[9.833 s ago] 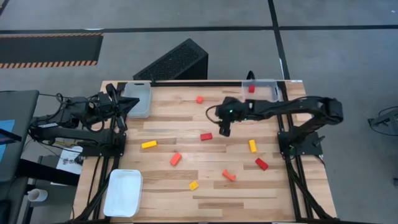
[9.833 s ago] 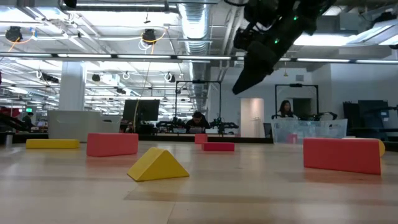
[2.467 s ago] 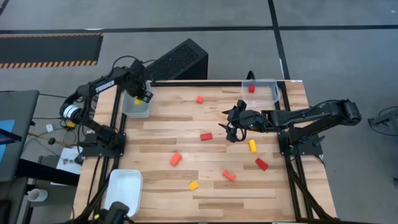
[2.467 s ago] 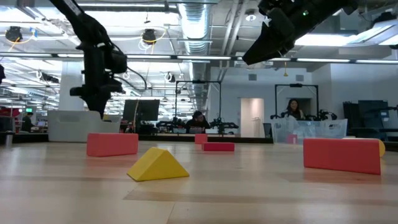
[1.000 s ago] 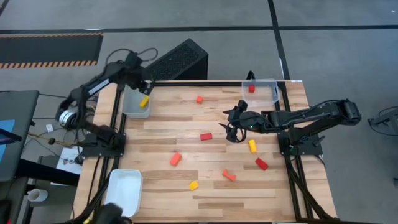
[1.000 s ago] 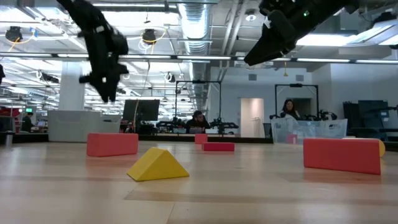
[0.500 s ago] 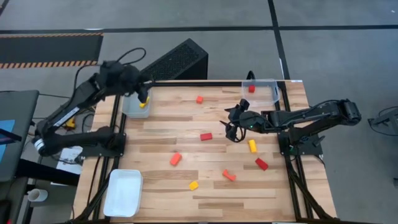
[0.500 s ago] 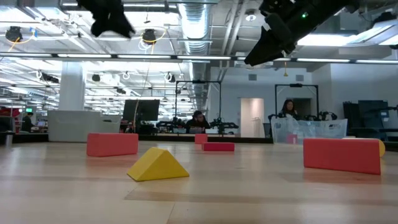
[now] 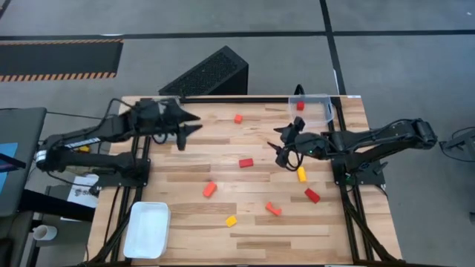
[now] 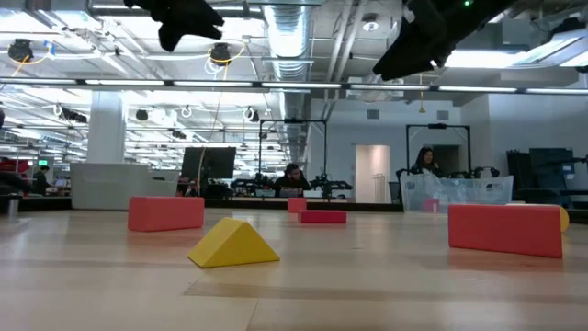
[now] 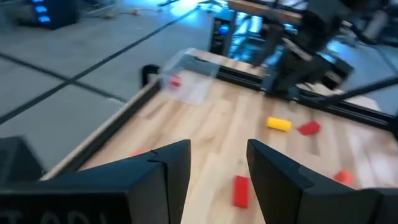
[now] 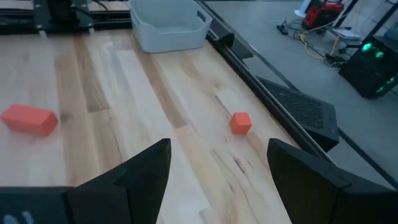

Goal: Sort & place blocks by color
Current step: Put the top orange block into the white bin

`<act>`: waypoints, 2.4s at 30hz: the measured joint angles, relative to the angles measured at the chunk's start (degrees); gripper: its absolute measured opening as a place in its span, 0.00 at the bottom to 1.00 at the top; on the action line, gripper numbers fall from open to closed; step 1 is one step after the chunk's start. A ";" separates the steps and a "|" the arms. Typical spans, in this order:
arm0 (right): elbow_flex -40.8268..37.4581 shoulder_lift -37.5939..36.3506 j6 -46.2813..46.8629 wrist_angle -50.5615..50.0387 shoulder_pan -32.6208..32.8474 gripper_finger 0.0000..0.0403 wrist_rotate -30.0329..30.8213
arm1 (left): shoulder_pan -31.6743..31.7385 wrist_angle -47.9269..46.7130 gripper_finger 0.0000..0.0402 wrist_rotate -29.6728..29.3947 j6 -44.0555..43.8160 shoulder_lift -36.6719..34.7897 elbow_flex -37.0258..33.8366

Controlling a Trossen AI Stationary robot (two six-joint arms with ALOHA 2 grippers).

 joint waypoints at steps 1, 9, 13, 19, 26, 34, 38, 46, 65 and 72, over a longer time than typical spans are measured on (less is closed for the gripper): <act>0.00 0.05 -0.01 -0.26 0.33 0.72 0.00 | -1.26 1.44 0.35 -0.03 -0.01 0.51 -0.51; 0.00 0.36 5.79 -6.58 2.88 0.72 -2.05 | -11.24 11.57 0.35 -1.31 0.87 2.17 -1.99; 0.00 1.59 6.39 -5.89 4.16 0.72 -2.30 | -14.95 13.30 0.35 -3.77 2.79 2.20 -3.53; 0.00 3.62 8.62 -5.69 6.34 0.72 -2.56 | -19.31 10.20 0.35 -3.12 -0.71 5.42 -3.89; -0.07 5.51 12.32 -6.01 8.83 0.72 -3.76 | -22.14 9.84 0.35 -5.32 0.63 12.88 -3.87; -0.07 5.19 17.13 -5.53 11.77 0.72 -3.19 | -16.31 9.33 0.40 -9.07 2.87 20.46 -3.28; -0.07 5.19 19.34 -5.35 12.80 0.72 -3.09 | -11.29 9.78 0.47 -10.68 2.12 24.52 -1.07; -0.07 5.21 22.64 -5.00 15.10 0.72 -2.56 | -2.95 9.66 0.60 -14.11 3.65 34.97 5.57; -0.02 5.23 32.30 -2.60 24.72 0.72 2.35 | 7.89 8.74 0.76 -13.94 -1.45 66.39 27.20; -0.02 5.23 32.33 -2.63 25.96 0.72 3.23 | 9.33 4.91 0.76 -15.71 -8.18 71.25 33.17</act>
